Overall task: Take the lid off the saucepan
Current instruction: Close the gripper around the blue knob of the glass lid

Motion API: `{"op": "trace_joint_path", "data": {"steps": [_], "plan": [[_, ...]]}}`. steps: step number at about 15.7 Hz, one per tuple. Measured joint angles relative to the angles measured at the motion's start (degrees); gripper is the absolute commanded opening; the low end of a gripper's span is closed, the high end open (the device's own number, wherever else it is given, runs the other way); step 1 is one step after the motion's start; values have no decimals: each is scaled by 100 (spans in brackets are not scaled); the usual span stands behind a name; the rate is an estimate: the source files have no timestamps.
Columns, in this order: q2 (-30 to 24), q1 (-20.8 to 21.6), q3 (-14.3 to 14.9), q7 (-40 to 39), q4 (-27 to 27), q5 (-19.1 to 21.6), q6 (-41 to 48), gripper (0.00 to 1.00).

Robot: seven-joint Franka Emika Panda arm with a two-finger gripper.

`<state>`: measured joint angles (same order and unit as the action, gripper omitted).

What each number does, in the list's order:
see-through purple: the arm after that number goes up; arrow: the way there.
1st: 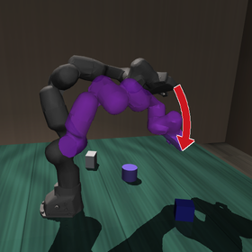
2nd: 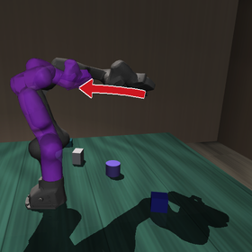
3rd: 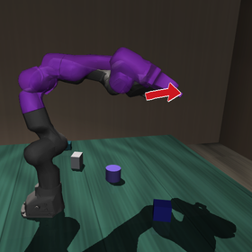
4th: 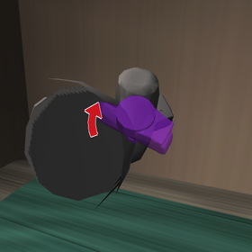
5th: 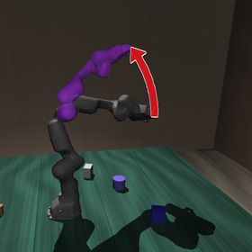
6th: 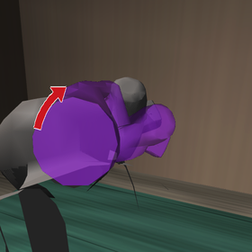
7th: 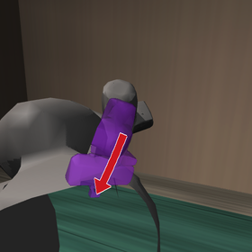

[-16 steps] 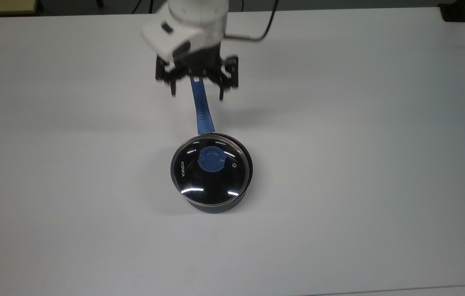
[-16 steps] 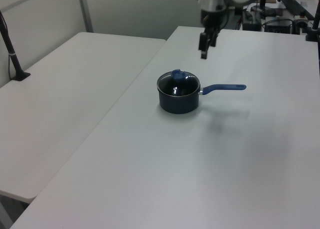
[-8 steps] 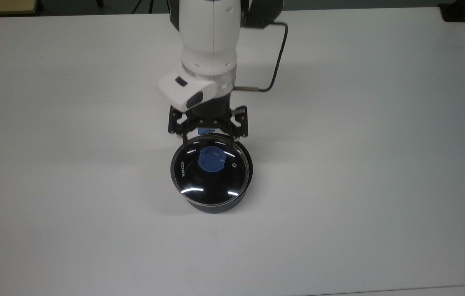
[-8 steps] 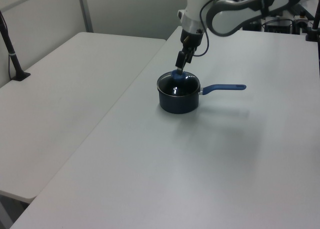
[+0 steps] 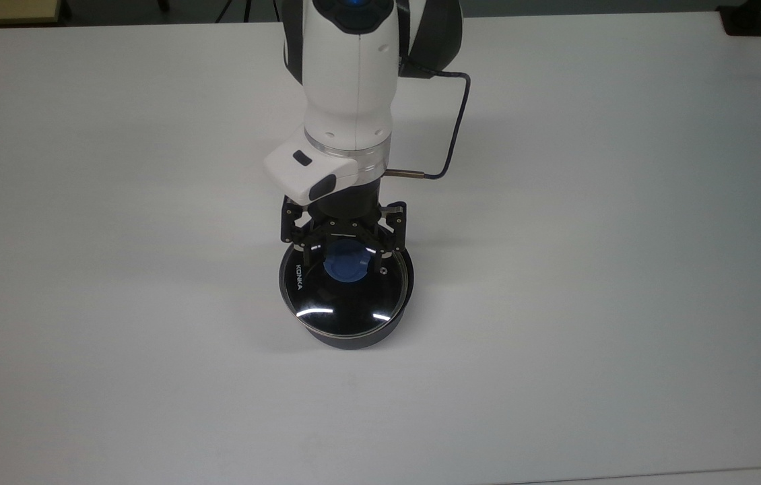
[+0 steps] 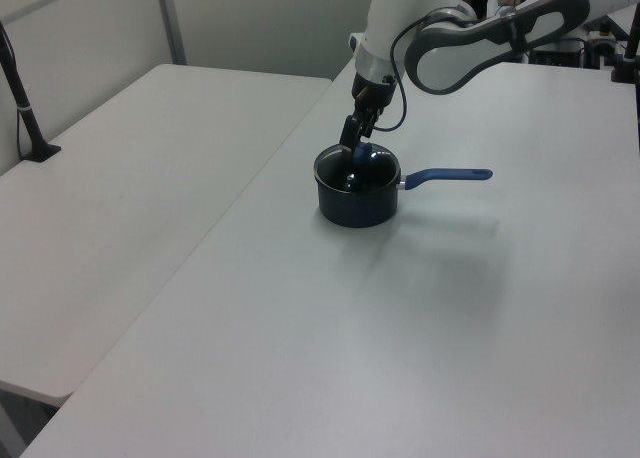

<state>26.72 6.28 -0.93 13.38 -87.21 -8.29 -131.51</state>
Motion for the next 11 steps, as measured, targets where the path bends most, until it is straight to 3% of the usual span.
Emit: {"op": "trace_joint_path", "data": {"steps": [11], "plan": [[16, 148, -3, 739, 3, -627, 0, 82]]}}
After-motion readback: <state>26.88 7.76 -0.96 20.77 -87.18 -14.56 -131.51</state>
